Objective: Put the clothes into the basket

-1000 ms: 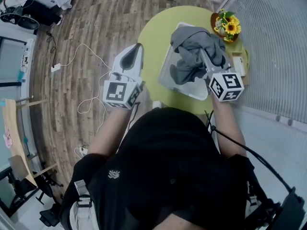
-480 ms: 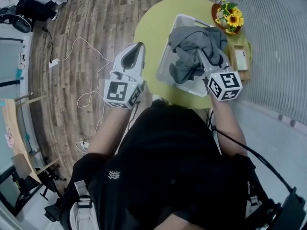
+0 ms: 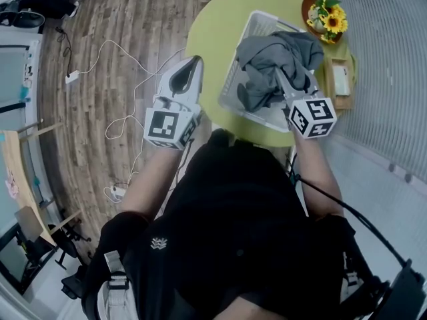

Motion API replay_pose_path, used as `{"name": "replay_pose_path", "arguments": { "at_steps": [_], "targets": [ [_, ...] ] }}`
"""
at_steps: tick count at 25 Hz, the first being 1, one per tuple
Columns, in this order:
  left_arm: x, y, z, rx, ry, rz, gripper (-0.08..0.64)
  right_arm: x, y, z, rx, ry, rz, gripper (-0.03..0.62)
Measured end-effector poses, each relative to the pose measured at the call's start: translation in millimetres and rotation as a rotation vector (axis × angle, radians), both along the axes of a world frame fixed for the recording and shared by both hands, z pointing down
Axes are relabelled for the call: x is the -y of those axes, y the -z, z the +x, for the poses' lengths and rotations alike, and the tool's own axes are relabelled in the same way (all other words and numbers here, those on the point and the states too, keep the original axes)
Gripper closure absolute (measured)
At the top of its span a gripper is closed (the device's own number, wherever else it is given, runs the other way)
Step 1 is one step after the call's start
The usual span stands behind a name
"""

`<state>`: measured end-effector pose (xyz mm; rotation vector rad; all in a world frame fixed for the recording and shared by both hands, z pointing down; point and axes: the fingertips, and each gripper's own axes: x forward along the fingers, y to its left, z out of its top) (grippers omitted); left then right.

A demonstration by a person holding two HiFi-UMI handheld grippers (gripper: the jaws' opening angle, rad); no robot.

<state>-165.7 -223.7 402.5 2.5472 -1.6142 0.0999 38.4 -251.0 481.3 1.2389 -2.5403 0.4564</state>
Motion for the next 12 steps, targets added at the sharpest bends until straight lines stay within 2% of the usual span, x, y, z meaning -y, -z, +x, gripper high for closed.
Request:
{"name": "replay_pose_path", "arguments": {
  "at_steps": [8, 12],
  "targets": [
    [-5, -22, -18, -0.013, 0.046, -0.052, 0.554, -1, -31, -5, -0.025, -0.002, -0.063, 0.462],
    [-9, -26, -29, -0.027, 0.062, -0.052, 0.554, -5, -42, -17, -0.029, 0.009, -0.103, 0.462]
  ]
}}
